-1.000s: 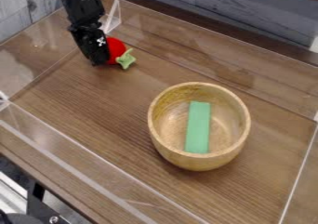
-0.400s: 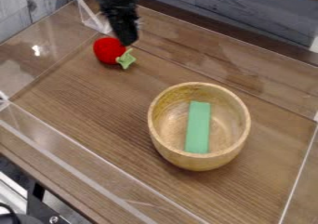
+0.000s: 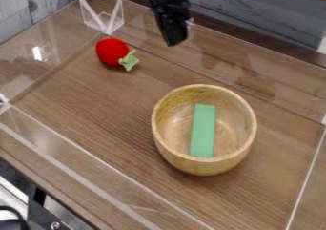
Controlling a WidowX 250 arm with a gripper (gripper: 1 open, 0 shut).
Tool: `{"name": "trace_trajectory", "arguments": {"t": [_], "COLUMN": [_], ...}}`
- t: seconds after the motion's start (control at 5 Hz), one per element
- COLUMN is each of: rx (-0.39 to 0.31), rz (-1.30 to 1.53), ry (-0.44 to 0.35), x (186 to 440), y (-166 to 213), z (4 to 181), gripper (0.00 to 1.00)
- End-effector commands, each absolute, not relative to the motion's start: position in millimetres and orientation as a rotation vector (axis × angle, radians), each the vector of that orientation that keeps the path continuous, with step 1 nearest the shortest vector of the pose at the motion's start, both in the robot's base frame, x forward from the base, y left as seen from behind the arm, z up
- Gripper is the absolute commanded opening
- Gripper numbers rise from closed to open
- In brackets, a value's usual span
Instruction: Move the red object to the right side of the table
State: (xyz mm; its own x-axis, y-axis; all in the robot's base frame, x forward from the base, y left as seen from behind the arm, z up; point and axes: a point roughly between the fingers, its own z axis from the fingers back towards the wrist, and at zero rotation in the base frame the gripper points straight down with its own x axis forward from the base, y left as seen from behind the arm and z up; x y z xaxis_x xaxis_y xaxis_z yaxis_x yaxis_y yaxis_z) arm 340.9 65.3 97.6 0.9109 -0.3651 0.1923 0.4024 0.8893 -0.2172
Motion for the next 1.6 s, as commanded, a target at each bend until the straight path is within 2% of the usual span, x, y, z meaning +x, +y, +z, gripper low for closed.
{"name": "trace_trajectory", "arguments": {"t": [0.0, 0.6, 1.0, 1.4], "rx": [-0.218, -0.172, -0.167, -0.179], "rz": [-0.464, -0.517, -0.521, -0.522], "ry": [-0.184, -0.146, -0.115, -0.091], "x": [346.6, 347.7, 346.8, 346.1], "y": [92.9, 154.1, 169.5, 168.9], "z": [111.5, 93.0, 70.4, 49.7], "gripper": [1.00, 1.00, 1.00, 1.00]}}
